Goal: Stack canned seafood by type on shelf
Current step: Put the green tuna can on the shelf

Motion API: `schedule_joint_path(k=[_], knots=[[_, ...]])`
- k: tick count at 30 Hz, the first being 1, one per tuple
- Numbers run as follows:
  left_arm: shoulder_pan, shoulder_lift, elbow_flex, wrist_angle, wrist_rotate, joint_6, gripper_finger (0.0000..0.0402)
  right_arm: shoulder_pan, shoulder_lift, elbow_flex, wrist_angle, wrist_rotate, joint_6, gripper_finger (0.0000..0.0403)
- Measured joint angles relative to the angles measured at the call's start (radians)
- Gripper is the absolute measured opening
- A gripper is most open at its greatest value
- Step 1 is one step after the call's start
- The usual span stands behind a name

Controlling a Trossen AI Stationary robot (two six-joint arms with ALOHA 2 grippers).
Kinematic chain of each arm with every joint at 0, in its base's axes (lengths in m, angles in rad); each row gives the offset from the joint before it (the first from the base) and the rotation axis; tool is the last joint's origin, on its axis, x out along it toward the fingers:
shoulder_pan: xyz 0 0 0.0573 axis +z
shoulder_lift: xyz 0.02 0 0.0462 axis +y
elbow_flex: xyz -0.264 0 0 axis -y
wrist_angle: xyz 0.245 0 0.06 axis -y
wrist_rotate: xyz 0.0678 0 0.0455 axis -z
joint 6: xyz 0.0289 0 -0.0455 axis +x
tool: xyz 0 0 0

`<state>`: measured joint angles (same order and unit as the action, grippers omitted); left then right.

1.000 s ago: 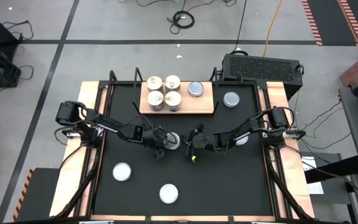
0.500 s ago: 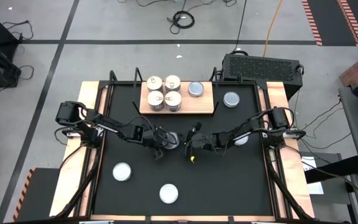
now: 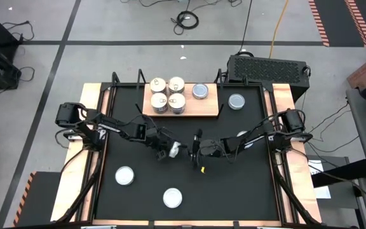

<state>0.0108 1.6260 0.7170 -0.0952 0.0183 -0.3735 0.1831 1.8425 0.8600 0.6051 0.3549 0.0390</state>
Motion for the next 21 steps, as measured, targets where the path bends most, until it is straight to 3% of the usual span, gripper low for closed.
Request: schedule_joint_path(k=[11, 15, 21], knots=[[0.07, -0.2, 0.029, -0.216, -0.019, 0.042, 0.0189, 0.015, -0.003, 0.0, -0.018, 0.006, -0.026, 0.0], [0.058, -0.332, 0.029, -0.249, -0.064, 0.054, 0.0189, 0.018, -0.003, -0.001, -0.032, 0.006, -0.03, 0.0], [-0.001, -0.493, 0.031, -0.247, -0.053, 0.047, 0.0189, 0.016, -0.003, -0.001, -0.064, 0.006, -0.028, 0.0]])
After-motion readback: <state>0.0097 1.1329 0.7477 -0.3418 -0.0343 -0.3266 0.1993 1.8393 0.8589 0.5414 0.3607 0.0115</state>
